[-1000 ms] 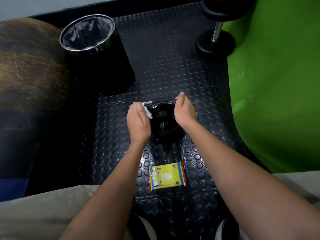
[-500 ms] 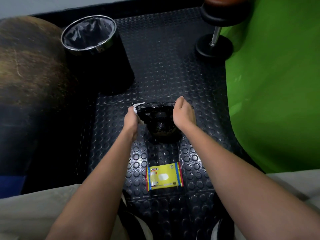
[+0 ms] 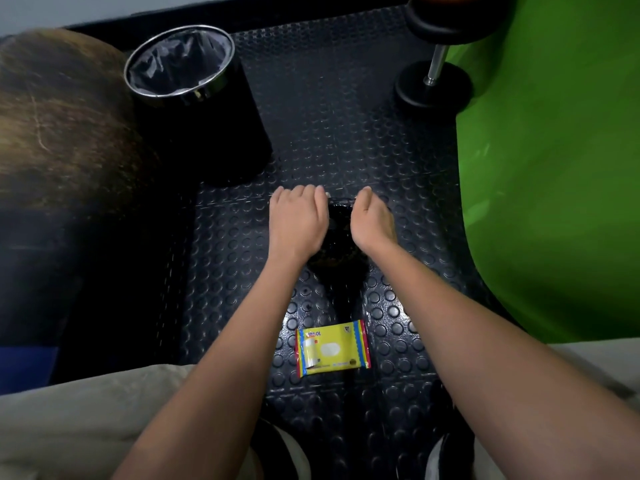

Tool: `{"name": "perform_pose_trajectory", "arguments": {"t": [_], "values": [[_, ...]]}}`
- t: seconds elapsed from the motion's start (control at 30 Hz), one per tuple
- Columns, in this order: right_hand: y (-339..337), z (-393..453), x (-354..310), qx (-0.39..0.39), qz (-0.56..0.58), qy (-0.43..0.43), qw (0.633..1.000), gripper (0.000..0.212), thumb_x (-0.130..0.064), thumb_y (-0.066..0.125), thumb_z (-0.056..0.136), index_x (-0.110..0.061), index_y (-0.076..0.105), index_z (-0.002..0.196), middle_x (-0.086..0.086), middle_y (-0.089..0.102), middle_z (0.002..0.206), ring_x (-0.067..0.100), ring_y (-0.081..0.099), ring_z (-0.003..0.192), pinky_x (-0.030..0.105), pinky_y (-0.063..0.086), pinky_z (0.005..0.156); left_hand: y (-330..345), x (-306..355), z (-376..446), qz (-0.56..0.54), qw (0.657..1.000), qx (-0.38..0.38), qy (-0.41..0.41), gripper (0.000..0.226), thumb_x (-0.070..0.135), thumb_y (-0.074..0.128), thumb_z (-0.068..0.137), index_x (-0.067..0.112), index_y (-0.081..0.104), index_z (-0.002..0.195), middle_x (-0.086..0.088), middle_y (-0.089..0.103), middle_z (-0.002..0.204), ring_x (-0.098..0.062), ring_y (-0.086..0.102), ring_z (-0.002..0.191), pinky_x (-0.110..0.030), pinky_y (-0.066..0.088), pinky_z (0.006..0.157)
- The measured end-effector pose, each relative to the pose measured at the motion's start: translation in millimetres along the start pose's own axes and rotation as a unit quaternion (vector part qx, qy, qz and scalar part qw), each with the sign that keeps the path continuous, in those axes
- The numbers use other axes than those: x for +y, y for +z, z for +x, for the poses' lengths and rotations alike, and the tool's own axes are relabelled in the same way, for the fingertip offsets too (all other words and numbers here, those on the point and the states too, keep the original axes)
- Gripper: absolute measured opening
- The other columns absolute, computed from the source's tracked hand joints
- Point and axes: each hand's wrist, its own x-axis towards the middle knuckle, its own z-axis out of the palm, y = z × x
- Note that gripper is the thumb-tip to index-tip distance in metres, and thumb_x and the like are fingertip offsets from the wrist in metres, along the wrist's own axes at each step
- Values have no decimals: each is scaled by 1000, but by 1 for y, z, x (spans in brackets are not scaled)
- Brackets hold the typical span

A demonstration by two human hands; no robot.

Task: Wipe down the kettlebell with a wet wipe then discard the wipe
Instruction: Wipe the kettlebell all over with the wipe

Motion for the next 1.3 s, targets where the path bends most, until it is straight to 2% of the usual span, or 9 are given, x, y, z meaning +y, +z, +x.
{"name": "perform_pose_trajectory", "arguments": {"t": [0.13, 0.37, 0.63, 0.73, 0.83, 0.97, 1.03, 1.13, 1.3], "values": [[1, -2, 1, -5, -7, -8, 1000, 63, -51, 10, 102, -17, 62, 110, 11, 64, 121, 37, 54, 119, 53, 40, 105, 10, -19, -15, -33, 995, 76, 49, 34, 22, 27, 109, 19, 49, 83, 5, 51, 80, -20, 49, 81, -44, 36, 108], [3, -6, 1, 10, 5, 2, 1000, 48, -51, 10, 102, -29, 44, 77, 7, 64, 105, 35, 55, 114, 53, 42, 102, 27, -30, -24, -195, 971, 122, -59, 38, 22, 22, 111, 15, 53, 91, 5, 48, 85, -16, 43, 85, -44, 40, 99], [1, -6, 0, -5, 8, 15, 1000, 55, -51, 10, 103, -23, 57, 103, 7, 62, 124, 34, 49, 126, 53, 36, 109, 27, -19, -30, -293, 930, 148, -164, 41, 25, 20, 111, 21, 54, 88, 12, 58, 102, -5, 52, 98, -26, 39, 94], [0, -6, 0, -4, 9, 17, 1000, 52, -49, 10, 104, -24, 56, 100, 7, 62, 123, 33, 49, 125, 52, 36, 109, 25, -20, -32, -386, 877, 94, -272, 43, 39, 16, 111, 33, 58, 109, 17, 57, 111, 10, 51, 105, -24, 36, 101], [0, -6, 0, -3, 10, 20, 1000, 52, -49, 10, 104, -24, 56, 103, 8, 61, 127, 33, 49, 127, 52, 35, 109, 29, -32, -28, -457, 792, 6, -405, 65, 54, 15, 107, 16, 53, 141, -2, 57, 130, -14, 50, 119, -34, 34, 111], [0, -6, -1, -1, 4, 17, 1000, 53, -48, 10, 104, -24, 57, 104, 8, 61, 128, 34, 49, 127, 53, 35, 110, 28, -51, -17, -536, 716, -64, -443, 44, 37, 35, 97, 9, 68, 96, -12, 61, 78, -23, 59, 76, -37, 48, 88], [-1, -6, -1, 3, -1, 18, 1000, 58, -48, 10, 105, -21, 60, 117, 8, 60, 132, 34, 48, 129, 53, 34, 111, 22, -54, -12, -535, 727, -78, -423, 31, 22, 39, 87, 7, 64, 78, -13, 54, 64, -24, 55, 63, -32, 51, 77], [-2, -6, -1, 3, -12, 20, 1000, 60, -47, 11, 106, -18, 59, 126, 8, 58, 135, 33, 48, 130, 52, 33, 111, 12, -49, -5, -469, 780, -103, -403, 35, 28, 32, 96, 12, 60, 83, -4, 61, 71, -16, 55, 64, -27, 43, 61], [-4, -7, -1, 6, -14, 18, 1000, 60, -46, 11, 107, -16, 58, 128, 10, 59, 135, 34, 49, 129, 53, 34, 111, -8, -31, 10, -253, 929, -112, -245, 41, 29, 29, 100, 9, 60, 81, -3, 60, 84, -24, 51, 85, -38, 36, 74]]}}
